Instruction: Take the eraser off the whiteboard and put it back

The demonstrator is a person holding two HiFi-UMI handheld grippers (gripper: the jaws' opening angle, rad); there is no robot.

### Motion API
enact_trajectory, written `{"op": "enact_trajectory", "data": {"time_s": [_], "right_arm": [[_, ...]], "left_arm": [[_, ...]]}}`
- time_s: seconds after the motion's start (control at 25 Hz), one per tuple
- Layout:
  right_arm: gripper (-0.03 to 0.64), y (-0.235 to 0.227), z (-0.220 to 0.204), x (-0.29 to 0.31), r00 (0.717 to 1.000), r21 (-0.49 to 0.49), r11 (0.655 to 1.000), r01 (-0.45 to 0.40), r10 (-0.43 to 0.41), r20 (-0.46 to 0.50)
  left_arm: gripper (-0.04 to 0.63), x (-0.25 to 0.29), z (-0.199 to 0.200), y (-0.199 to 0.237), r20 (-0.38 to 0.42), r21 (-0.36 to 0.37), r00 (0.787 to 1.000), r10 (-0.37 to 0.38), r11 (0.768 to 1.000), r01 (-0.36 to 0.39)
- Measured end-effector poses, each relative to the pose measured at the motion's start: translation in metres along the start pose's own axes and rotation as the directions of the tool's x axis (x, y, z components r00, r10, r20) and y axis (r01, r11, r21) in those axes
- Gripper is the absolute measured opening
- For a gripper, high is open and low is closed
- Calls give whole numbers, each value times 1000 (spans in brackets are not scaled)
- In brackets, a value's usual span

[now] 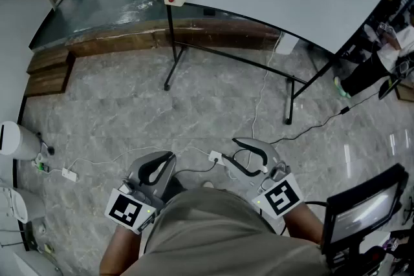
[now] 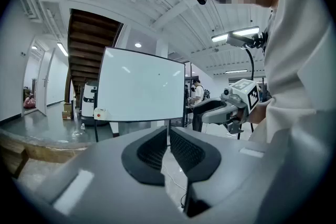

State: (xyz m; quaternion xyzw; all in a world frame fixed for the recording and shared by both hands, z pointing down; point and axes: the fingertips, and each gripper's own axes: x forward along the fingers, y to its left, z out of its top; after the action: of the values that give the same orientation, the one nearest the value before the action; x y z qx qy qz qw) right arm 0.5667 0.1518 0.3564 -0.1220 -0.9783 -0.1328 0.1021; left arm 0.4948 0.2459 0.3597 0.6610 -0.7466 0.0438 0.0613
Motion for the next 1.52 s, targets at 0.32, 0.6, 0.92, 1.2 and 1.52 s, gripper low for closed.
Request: {"op": "enact_trajectory", "data": {"time_s": [0.32,0.6,0.92,1.2,1.52], "right_arm": [[158,0,-3,2,1000,13,1000,-5,5,-7],[154,4,-8,8,999,64,997,-39,40,-8],[3,11,-12,55,993,57,992,-109,111,-37],[2,27,7,132,993,61,994,-93,97,-62],[2,58,46,258,986,37,995,-95,100,-136]], "left_arm": [[23,0,-1,3,-10,2,1000,12,1000,-12],[23,-10,-5,8,-41,-30,998,51,998,-52],[23,-55,-12,71,-35,-24,974,222,974,-223],[14,-90,-19,149,-17,-39,971,237,971,-237],[5,-128,-31,271,-12,-99,983,183,978,-183]]}}
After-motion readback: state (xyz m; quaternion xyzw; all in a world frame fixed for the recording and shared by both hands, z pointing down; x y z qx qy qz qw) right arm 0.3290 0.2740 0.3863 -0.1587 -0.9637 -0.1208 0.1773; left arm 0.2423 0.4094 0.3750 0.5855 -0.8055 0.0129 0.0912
